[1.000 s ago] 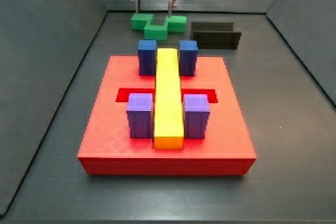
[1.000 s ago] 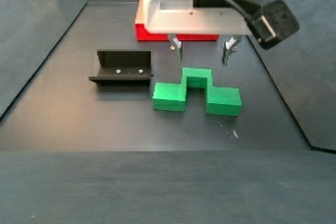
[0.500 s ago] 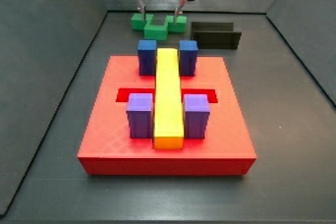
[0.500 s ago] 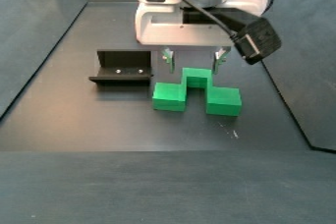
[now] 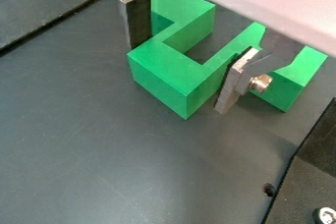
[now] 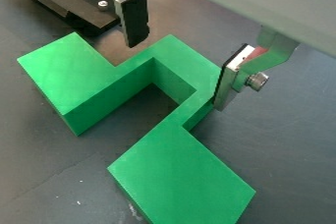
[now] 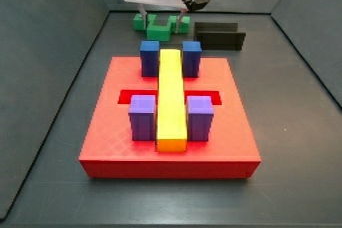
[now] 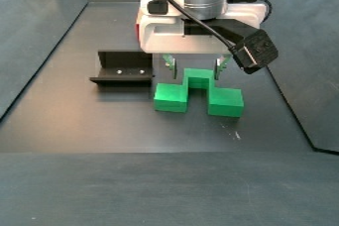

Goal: Pick up the green object. Move up. Place the green object on the fixture. Regrasp the green object. Move to above the board. Insert the green object.
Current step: Pick up the green object.

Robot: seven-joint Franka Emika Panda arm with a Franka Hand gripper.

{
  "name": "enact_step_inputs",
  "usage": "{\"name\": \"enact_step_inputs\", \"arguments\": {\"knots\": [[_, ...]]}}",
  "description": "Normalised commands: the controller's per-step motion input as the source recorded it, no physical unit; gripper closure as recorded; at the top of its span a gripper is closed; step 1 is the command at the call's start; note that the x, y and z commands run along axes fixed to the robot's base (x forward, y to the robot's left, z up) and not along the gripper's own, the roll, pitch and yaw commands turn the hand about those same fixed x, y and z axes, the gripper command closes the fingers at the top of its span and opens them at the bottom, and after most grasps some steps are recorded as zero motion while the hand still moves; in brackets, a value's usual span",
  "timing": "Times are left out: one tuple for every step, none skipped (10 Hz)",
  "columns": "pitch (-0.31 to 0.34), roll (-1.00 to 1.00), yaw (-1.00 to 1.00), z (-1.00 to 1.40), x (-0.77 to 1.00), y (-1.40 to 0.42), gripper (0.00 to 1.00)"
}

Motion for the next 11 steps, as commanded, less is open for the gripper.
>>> {"name": "enact_step_inputs", "arguments": {"knots": [[-0.040,0.00,0.00,-0.25,-0.07,-0.03,0.00],[-0.036,0.00,0.00,-0.26,-0.05,-0.01,0.00],[0.000,0.01,0.00,0.00,0.00,0.00,0.00],[0.000,0.15,0.00,0.00,-0.06,-0.11,0.00],[0.000,0.00,0.00,0.00,0.00,0.00,0.00],[0.000,0.00,0.00,0.00,0.00,0.00,1.00],[0.000,0.00,0.00,0.00,0.00,0.00,1.00],[0.000,0.00,0.00,0.00,0.00,0.00,1.00],[0.000,0.00,0.00,0.00,0.00,0.00,1.00],[0.000,0.00,0.00,0.00,0.00,0.00,1.00],[0.000,0.00,0.00,0.00,0.00,0.00,1.00]]}}
